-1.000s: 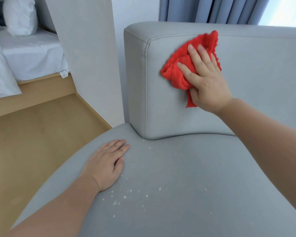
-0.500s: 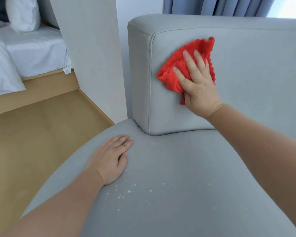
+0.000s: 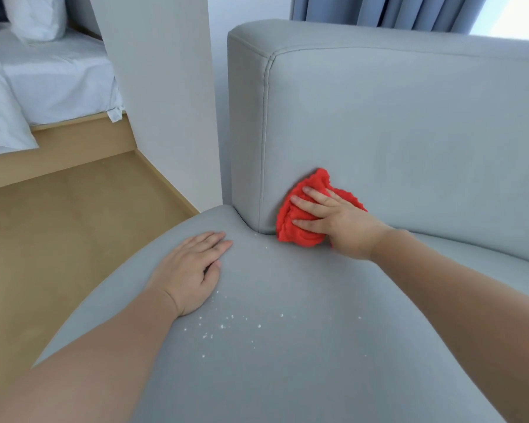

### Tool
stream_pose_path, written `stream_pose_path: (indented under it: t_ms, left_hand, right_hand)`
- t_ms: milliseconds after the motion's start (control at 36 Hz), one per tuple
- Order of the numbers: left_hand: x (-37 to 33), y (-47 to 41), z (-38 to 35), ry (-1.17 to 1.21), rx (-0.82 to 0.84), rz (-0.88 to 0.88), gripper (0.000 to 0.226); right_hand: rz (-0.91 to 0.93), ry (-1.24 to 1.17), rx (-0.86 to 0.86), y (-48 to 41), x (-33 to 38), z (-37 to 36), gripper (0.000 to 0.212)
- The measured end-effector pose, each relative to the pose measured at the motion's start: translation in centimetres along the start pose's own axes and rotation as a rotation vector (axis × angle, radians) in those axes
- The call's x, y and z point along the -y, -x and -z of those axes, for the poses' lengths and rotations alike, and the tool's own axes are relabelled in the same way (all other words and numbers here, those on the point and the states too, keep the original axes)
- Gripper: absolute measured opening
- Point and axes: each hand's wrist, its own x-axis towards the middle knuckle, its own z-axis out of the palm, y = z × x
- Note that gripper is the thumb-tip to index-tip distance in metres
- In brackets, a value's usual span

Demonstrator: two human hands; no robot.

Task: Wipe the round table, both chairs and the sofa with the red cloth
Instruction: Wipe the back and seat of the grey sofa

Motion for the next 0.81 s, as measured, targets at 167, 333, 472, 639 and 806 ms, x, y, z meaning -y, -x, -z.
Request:
stream_pose_path:
  t_ms: [167,333,472,639,806]
  left_hand:
    - [-0.2,-0.2,0.8,-0.001,0.047,0.044,0.068]
    - [-5.8,-1.4,3.0,0.091,0.045,0.259,0.048]
    - [-19.1,-1.2,4.3,0.647,-0.154,0.173,0.037]
    - [-32.5,1.6,6.1,1.321,-0.105,0.095,0.024]
    - [-41.3,5.9,6.3,1.531,0.038,0.21,0.039]
  right_hand:
    - [-0.337,-0.312,-0.104,6.6,3.2,6.3,0.065]
    - [-0.679,-0.693,-0.314,15.4,8.3,11.2,0.057]
    - [-0.872,-1.069,-0.51,17.9,14.0,14.4,0.048]
    - [-0.888,-1.218,-0.603,19.0,19.1,17.1,0.033]
    - [-0.983,-1.478,-0.793,24.5,22.1,18.5,0.035]
